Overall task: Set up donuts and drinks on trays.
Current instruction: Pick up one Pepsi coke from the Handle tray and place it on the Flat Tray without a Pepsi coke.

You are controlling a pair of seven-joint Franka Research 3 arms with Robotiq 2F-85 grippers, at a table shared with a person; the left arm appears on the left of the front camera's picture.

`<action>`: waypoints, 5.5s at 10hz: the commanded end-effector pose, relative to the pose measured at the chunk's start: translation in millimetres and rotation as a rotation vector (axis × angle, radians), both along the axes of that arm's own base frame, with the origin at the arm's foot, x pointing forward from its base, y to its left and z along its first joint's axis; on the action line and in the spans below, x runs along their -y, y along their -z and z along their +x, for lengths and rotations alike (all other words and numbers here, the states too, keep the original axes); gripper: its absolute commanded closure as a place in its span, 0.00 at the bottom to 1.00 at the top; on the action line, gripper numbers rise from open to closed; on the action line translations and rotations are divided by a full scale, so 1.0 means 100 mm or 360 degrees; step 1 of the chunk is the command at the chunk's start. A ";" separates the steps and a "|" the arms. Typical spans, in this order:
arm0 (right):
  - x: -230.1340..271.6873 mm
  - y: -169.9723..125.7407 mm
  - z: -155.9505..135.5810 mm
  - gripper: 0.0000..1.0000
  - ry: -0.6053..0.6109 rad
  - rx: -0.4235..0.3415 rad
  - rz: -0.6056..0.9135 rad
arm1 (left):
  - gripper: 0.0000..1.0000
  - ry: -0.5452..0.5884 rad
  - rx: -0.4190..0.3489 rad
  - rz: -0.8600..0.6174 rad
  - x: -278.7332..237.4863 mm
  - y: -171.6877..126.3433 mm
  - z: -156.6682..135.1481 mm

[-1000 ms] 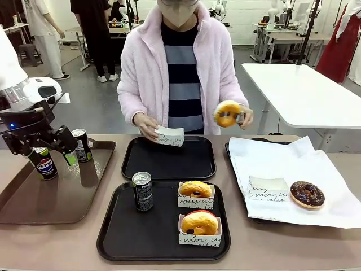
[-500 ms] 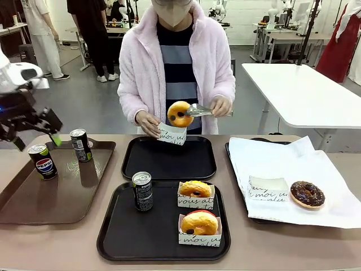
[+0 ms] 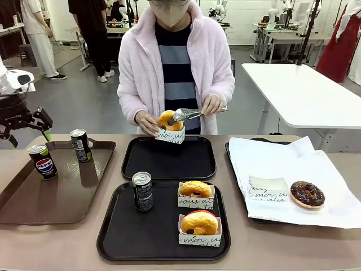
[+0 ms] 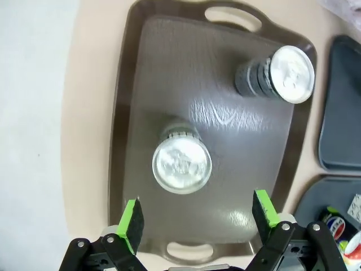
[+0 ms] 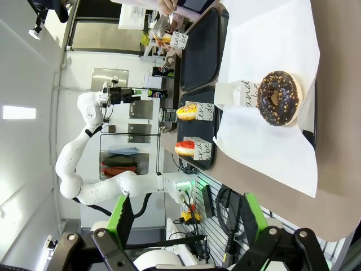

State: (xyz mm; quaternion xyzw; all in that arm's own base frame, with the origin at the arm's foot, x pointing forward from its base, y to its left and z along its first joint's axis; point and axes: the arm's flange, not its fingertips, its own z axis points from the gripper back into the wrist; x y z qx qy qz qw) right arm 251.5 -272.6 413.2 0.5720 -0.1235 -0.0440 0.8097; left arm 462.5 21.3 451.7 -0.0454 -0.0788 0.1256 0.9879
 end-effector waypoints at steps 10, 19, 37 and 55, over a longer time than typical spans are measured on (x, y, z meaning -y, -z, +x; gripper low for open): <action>0.01 0.00 0.00 0.00 -0.0003 0.0027 0.0018 | 0.00 0.0212 0.0013 0.0085 -0.07 0.23 0.17; 0.01 0.00 0.00 0.00 -0.0003 0.0027 0.0018 | 0.00 0.0303 -0.0038 0.0185 -0.03 0.58 0.39; 0.01 0.00 0.00 0.00 -0.0003 0.0027 0.0018 | 1.00 0.0289 -0.0107 0.0126 -0.02 0.70 0.39; 0.01 0.00 0.00 0.00 -0.0003 0.0027 0.0018 | 1.00 0.0428 -0.0157 0.0049 0.34 -1.07 -0.50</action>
